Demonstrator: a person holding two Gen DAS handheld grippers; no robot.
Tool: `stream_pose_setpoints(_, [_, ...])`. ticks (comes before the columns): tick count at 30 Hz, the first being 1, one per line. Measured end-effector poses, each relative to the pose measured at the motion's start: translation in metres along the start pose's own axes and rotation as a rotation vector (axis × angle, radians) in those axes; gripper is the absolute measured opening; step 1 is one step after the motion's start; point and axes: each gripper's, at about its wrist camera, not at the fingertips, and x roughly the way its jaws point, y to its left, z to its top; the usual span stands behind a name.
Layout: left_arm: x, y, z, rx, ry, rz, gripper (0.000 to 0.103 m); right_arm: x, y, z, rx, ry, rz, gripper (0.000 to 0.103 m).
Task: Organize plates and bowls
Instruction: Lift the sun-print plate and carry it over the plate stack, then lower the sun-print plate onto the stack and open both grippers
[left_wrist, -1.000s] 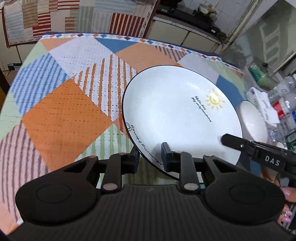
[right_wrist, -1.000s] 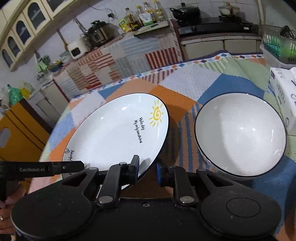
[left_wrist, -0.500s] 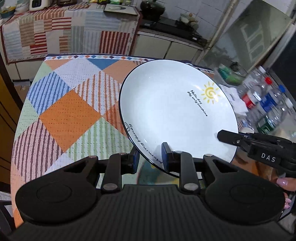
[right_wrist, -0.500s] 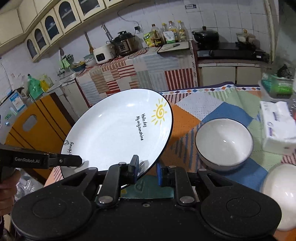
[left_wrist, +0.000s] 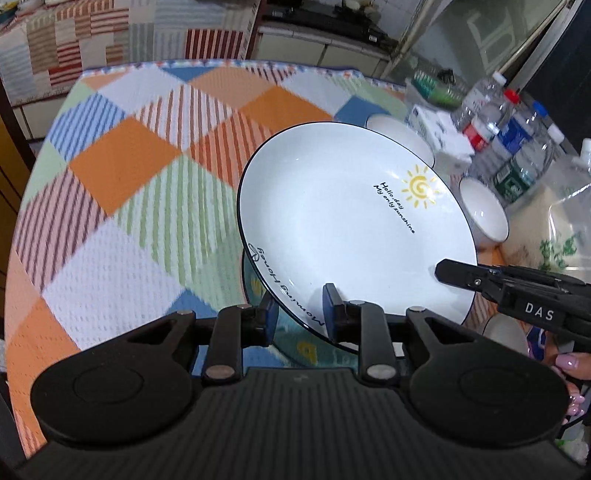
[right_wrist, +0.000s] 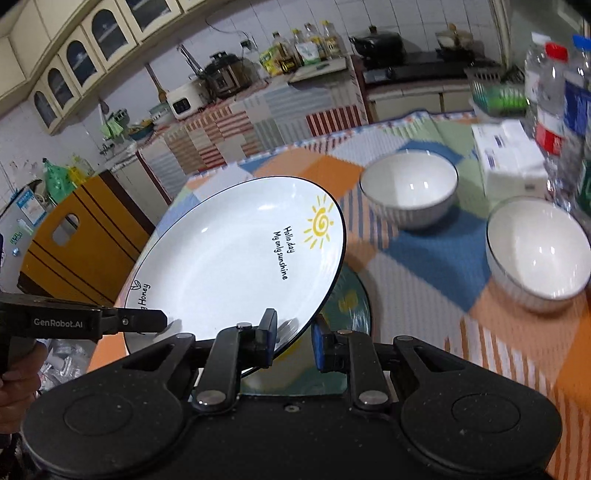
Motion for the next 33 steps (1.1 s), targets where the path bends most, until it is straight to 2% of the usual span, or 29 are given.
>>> stream_pose_setpoints(10, [0.024,0.011,-0.012,0.001,0.085,-0.018,0.023,0.018,-0.006,-0.018,0.027,0.086,-0.027,0.025])
stream_pose_setpoints(20, [0.036,0.011,-0.020,0.038,0.131,-0.021,0.026,0.026,-0.003,-0.023,0.024,0.142,-0.070,0.025])
stream_pose_setpoints(23, [0.037,0.016,-0.019,0.023,0.146,-0.046,0.026,0.026,0.004,-0.021,0.000,0.170,-0.102,0.026])
stream_pose_setpoints(26, [0.040,0.012,-0.018,0.036,0.167,-0.035,0.026,0.026,0.007,-0.019,-0.002,0.186,-0.139,0.026])
stream_pose_setpoints(30, [0.046,0.005,-0.023,0.049,0.181,-0.013,0.027,0.036,0.026,-0.021,-0.125,0.239,-0.278,0.029])
stream_pose_setpoints(33, [0.047,0.006,-0.021,0.035,0.190,-0.012,0.027,0.041,0.029,-0.020,-0.181,0.237,-0.311,0.030])
